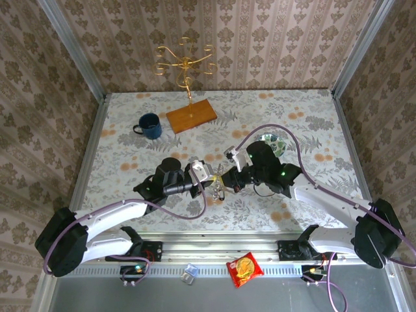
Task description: Put the keys on the keyring
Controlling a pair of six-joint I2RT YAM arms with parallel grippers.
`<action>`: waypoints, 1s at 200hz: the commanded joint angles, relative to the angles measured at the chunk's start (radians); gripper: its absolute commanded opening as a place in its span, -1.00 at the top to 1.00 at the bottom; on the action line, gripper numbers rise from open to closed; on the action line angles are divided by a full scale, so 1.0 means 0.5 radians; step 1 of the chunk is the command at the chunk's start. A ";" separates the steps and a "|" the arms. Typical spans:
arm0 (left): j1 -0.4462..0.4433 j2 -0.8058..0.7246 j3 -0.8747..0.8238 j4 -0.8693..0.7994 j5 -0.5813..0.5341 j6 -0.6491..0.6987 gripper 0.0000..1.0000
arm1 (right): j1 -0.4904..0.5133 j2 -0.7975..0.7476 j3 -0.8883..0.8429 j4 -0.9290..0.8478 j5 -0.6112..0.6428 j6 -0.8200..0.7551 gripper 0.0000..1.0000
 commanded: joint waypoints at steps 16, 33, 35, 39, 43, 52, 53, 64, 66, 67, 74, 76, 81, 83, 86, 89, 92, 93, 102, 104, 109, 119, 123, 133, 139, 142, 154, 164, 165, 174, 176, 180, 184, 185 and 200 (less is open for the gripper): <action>0.062 -0.023 0.036 0.028 0.099 -0.172 1.00 | 0.054 -0.102 -0.062 -0.001 -0.098 -0.538 1.00; 0.117 -0.027 0.030 0.041 0.200 -0.244 1.00 | 0.068 -0.126 -0.096 -0.025 -0.114 -0.758 1.00; 0.121 -0.026 0.030 0.042 0.215 -0.253 1.00 | 0.070 -0.127 -0.100 -0.027 -0.115 -0.782 1.00; 0.133 -0.029 0.030 0.043 0.241 -0.265 1.00 | 0.073 -0.131 -0.109 -0.033 -0.117 -0.835 1.00; 0.144 -0.026 0.030 0.041 0.270 -0.272 1.00 | 0.078 -0.136 -0.114 -0.037 -0.119 -0.881 1.00; 0.165 -0.020 0.033 0.031 0.338 -0.286 1.00 | 0.083 -0.140 -0.125 -0.044 -0.117 -0.960 1.00; 0.167 -0.017 0.033 0.028 0.346 -0.286 1.00 | 0.085 -0.142 -0.125 -0.046 -0.116 -0.969 1.00; 0.182 -0.013 0.041 0.003 0.405 -0.287 1.00 | 0.089 -0.140 -0.125 -0.045 -0.100 -1.019 1.00; 0.185 -0.012 0.044 -0.004 0.409 -0.288 1.00 | 0.091 -0.138 -0.122 -0.044 -0.095 -1.024 1.00; 0.186 -0.012 0.045 -0.006 0.412 -0.287 1.00 | 0.092 -0.136 -0.122 -0.044 -0.093 -1.025 1.00; 0.188 -0.014 0.050 -0.021 0.415 -0.284 1.00 | 0.092 -0.137 -0.118 -0.041 -0.075 -1.017 1.00; 0.188 -0.015 0.051 -0.024 0.413 -0.283 1.00 | 0.092 -0.137 -0.115 -0.041 -0.068 -1.011 1.00; 0.189 -0.018 0.050 -0.028 0.411 -0.282 1.00 | 0.090 -0.139 -0.109 -0.031 -0.033 -0.980 1.00; 0.188 -0.020 0.051 -0.029 0.405 -0.285 1.00 | 0.091 -0.139 -0.107 -0.027 -0.018 -0.969 0.97; 0.190 -0.021 0.050 -0.027 0.400 -0.287 1.00 | 0.088 -0.143 -0.106 -0.021 0.004 -0.941 0.92; 0.187 -0.026 0.049 -0.023 0.399 -0.291 1.00 | 0.089 -0.145 -0.104 -0.017 0.021 -0.920 0.85; 0.188 -0.027 0.046 -0.023 0.397 -0.289 1.00 | 0.089 -0.148 -0.102 -0.012 0.041 -0.892 0.79; 0.187 -0.029 0.046 -0.020 0.396 -0.290 1.00 | 0.089 -0.149 -0.101 -0.011 0.047 -0.882 0.76; 0.189 -0.037 0.035 -0.007 0.392 -0.292 1.00 | 0.086 -0.149 -0.105 0.011 0.121 -0.780 0.55; 0.188 -0.038 0.032 0.000 0.391 -0.293 1.00 | 0.082 -0.149 -0.104 0.017 0.136 -0.748 0.52; 0.190 -0.042 0.026 0.007 0.387 -0.294 1.00 | 0.070 -0.147 -0.104 0.028 0.148 -0.672 0.48; 0.187 -0.046 0.014 0.017 0.387 -0.292 1.00 | 0.024 -0.139 -0.102 0.064 0.090 -0.516 0.38; 0.188 -0.049 0.013 0.017 0.386 -0.294 1.00 | 0.002 -0.137 -0.106 0.081 0.070 -0.440 0.33; 0.188 -0.051 0.003 0.023 0.387 -0.292 1.00 | -0.049 -0.131 -0.115 0.126 0.026 -0.294 0.26; 0.187 -0.054 0.000 0.027 0.391 -0.291 1.00 | -0.083 -0.131 -0.126 0.160 -0.018 -0.231 0.23; 0.189 -0.055 -0.003 0.031 0.393 -0.291 1.00 | -0.102 -0.130 -0.133 0.182 -0.048 -0.199 0.20; 0.190 -0.055 -0.014 0.052 0.415 -0.294 1.00 | -0.169 -0.120 -0.175 0.272 -0.148 -0.125 0.10; 0.193 -0.055 -0.018 0.059 0.434 -0.294 1.00 | -0.212 -0.105 -0.186 0.316 -0.217 -0.112 0.08; 0.193 -0.055 -0.018 0.058 0.434 -0.294 1.00 | -0.215 -0.104 -0.186 0.320 -0.226 -0.114 0.08; 0.199 -0.053 -0.019 0.061 0.448 -0.295 1.00 | -0.234 -0.087 -0.184 0.339 -0.294 -0.159 0.04; 0.200 -0.055 -0.018 0.062 0.452 -0.295 1.00 | -0.236 -0.082 -0.178 0.338 -0.304 -0.178 0.03; 0.203 -0.055 -0.018 0.062 0.456 -0.295 1.00 | -0.237 -0.074 -0.173 0.331 -0.316 -0.222 0.01; 0.206 -0.058 -0.022 0.068 0.458 -0.295 1.00 | -0.236 -0.065 -0.164 0.320 -0.328 -0.263 -0.01; 0.206 -0.058 -0.022 0.068 0.461 -0.295 1.00 | -0.236 -0.063 -0.159 0.319 -0.329 -0.263 -0.02; 0.209 -0.064 -0.031 0.095 0.463 -0.300 1.00 | -0.244 -0.037 -0.125 0.277 -0.309 -0.434 -0.05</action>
